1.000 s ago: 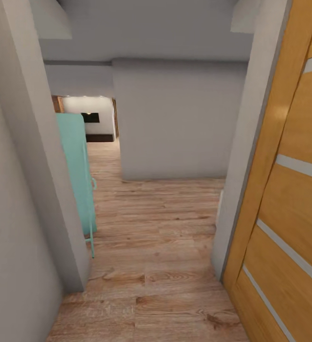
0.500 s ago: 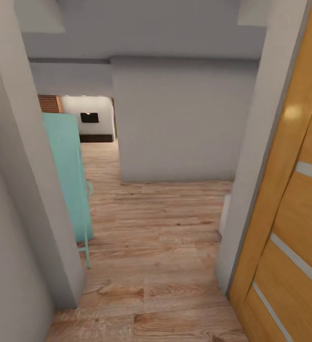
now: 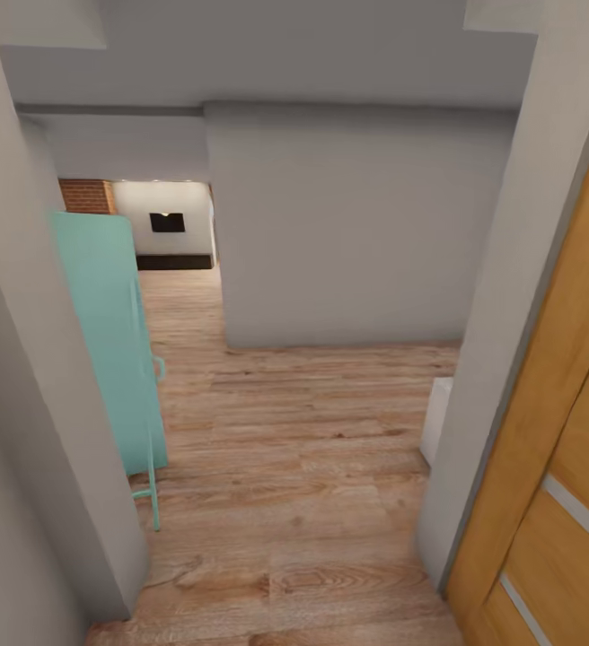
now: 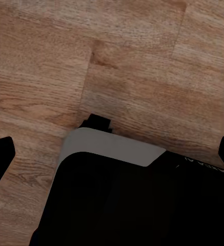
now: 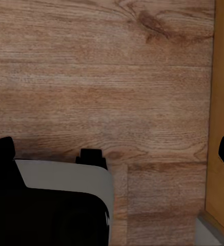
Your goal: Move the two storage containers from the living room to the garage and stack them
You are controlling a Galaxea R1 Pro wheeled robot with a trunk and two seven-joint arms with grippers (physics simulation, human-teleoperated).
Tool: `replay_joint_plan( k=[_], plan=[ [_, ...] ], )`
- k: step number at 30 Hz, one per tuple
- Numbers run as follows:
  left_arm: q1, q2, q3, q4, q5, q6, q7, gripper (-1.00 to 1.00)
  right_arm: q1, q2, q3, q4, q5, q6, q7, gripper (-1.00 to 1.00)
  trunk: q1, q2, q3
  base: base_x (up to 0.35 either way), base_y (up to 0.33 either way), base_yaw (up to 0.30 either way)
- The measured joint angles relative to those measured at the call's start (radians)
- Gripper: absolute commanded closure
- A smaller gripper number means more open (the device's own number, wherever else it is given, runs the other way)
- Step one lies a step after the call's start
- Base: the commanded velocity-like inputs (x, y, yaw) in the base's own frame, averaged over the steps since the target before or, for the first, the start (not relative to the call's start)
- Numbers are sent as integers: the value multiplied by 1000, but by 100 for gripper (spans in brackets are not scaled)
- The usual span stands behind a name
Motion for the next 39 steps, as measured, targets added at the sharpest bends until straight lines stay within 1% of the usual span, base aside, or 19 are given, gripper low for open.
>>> replay_joint_plan(
  k=[39],
  plan=[
    [0, -1, 0, 0, 0, -1, 0, -100, 0, 0, 0, 0, 0, 1, -7, -100, 0, 0, 0, 322, 0, 0]
  ],
)
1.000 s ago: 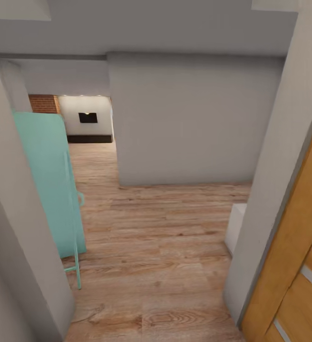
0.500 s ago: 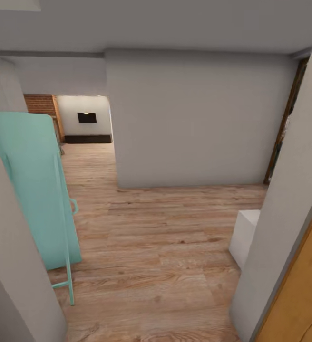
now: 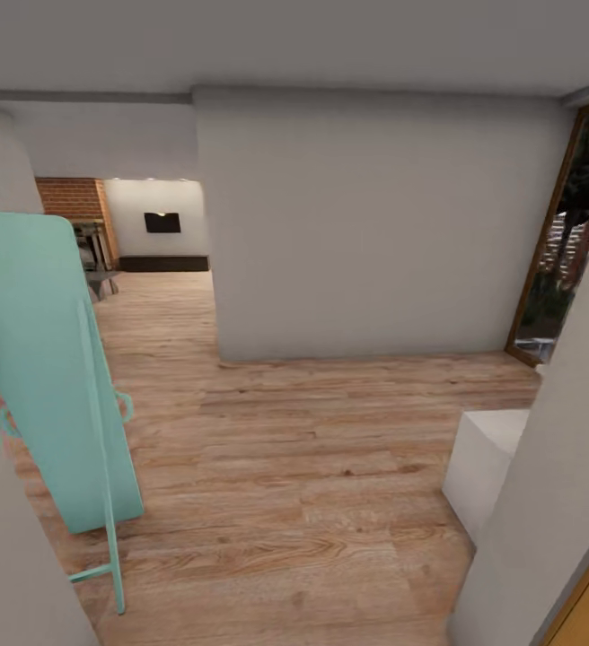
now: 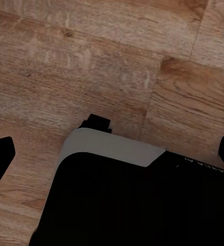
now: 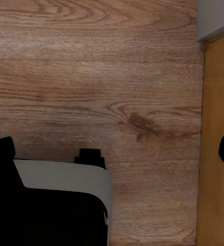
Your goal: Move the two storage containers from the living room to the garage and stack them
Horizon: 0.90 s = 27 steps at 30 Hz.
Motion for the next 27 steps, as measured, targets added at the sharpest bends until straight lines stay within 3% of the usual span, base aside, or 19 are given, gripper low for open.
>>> replay_joint_plan(
  k=[27],
  plan=[
    [0, 1, 0, 0, 0, 3, 0, -100, 0, 1, 0, 0, 0, -1, -1, -100, 0, 0, 0, 322, 0, 0]
  ],
)
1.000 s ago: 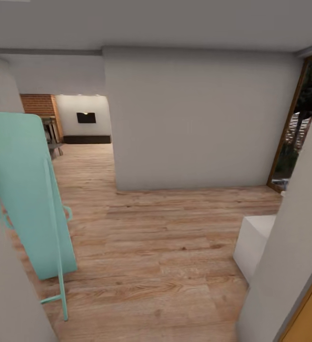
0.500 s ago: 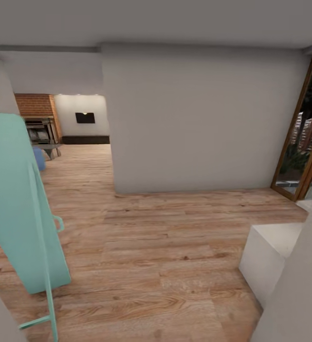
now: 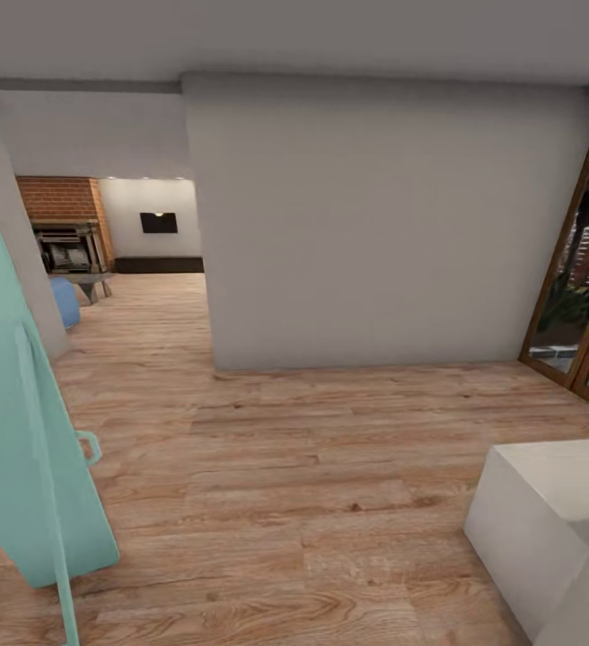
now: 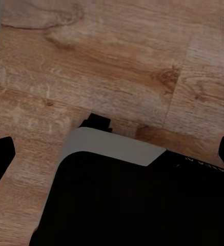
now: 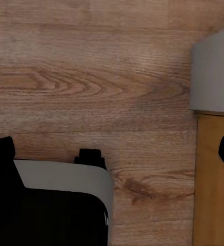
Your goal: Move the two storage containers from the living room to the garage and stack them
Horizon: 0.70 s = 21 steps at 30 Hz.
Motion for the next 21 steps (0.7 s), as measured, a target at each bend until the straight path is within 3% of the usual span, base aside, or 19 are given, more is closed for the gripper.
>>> replay_joint_plan(
  k=[21],
  plan=[
    [0, 1, 0, 0, 0, 1, 0, -100, 0, 6, -2, 0, -1, 0, -2, -100, 0, 0, 0, 320, 0, 0]
  ],
)
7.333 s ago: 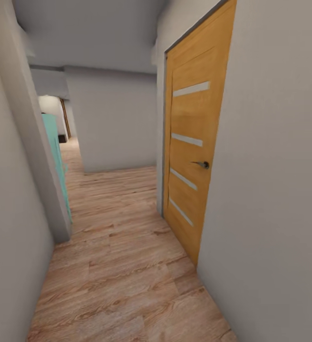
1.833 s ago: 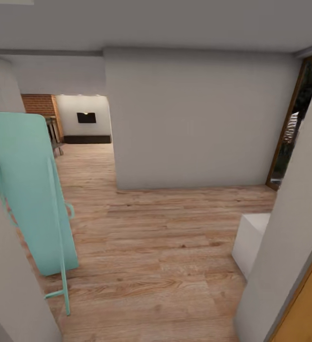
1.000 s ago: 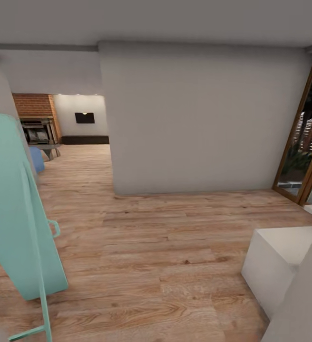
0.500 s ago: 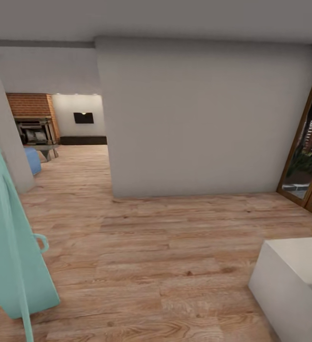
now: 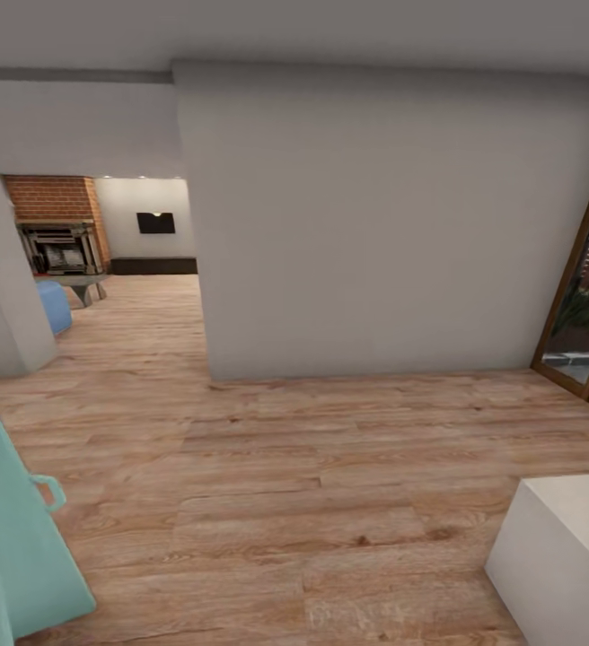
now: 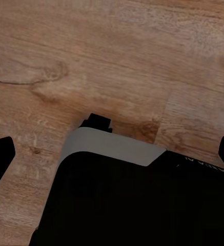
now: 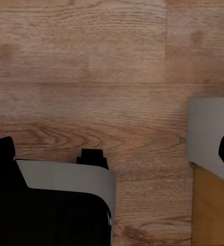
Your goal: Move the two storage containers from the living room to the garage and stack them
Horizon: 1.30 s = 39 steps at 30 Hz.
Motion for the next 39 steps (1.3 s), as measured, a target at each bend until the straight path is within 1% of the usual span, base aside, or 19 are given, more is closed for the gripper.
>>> replay_joint_plan(
  k=[24, 39],
  plan=[
    [0, -1, 0, 0, 0, 2, 0, -100, 0, 3, 0, 0, 2, 0, 1, -100, 0, 0, 0, 320, 0, 0],
    [0, 0, 0, 0, 0, 1, 0, -100, 0, -2, 1, 0, 2, 0, 2, -100, 0, 0, 0, 321, 0, 0]
  ],
)
